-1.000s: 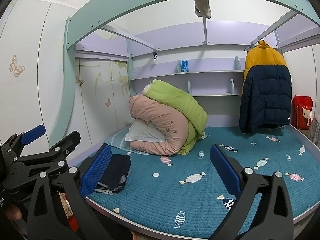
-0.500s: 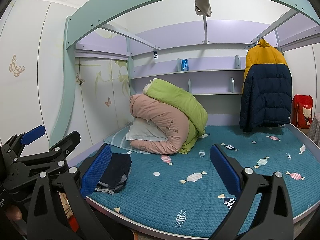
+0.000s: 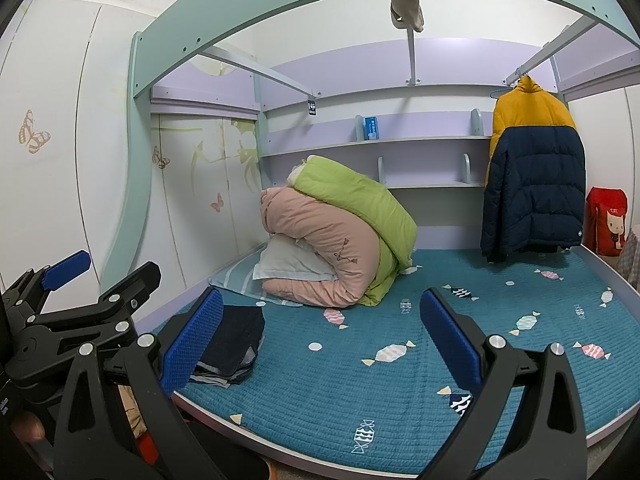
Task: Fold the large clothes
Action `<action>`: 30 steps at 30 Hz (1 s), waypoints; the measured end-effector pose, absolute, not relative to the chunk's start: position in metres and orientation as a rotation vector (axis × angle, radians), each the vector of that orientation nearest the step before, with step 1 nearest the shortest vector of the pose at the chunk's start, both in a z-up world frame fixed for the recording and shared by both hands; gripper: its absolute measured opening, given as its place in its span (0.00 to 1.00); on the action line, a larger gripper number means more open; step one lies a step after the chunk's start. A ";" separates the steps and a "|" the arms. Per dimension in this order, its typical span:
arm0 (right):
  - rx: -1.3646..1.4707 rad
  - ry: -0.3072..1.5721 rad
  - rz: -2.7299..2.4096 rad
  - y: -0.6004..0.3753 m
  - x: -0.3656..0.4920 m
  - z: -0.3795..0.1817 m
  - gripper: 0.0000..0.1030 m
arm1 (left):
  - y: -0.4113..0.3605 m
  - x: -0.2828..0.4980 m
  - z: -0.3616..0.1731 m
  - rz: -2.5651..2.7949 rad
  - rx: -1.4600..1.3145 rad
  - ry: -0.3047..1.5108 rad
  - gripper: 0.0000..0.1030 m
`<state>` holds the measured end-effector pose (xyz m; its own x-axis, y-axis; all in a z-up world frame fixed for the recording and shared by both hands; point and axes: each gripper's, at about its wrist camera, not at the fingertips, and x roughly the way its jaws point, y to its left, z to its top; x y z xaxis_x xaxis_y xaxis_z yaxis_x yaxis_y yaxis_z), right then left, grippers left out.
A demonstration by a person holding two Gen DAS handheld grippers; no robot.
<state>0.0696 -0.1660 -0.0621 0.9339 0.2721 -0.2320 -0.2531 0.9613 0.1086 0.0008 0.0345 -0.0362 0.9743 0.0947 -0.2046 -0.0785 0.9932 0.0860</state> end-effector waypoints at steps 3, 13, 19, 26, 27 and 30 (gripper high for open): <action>0.077 0.246 0.270 -0.166 0.069 -0.062 0.93 | 0.035 0.001 -0.036 0.087 0.078 0.209 0.95; 0.077 0.246 0.273 -0.164 0.068 -0.061 0.93 | 0.035 0.001 -0.036 0.087 0.075 0.207 0.95; 0.078 0.245 0.275 -0.163 0.067 -0.060 0.93 | 0.035 0.000 -0.035 0.093 0.071 0.204 0.95; 0.077 0.243 0.275 -0.163 0.067 -0.059 0.93 | 0.033 -0.004 -0.035 0.097 0.069 0.199 0.95; 0.076 0.243 0.274 -0.163 0.067 -0.059 0.93 | 0.031 -0.004 -0.034 0.100 0.068 0.200 0.95; 0.077 0.243 0.274 -0.163 0.067 -0.059 0.93 | 0.030 -0.004 -0.034 0.100 0.069 0.200 0.95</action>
<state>0.0671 -0.1631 -0.0593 0.9337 0.2770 -0.2270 -0.2585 0.9599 0.1080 -0.0042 0.0303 -0.0341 0.9752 0.1061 -0.1943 -0.0924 0.9927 0.0781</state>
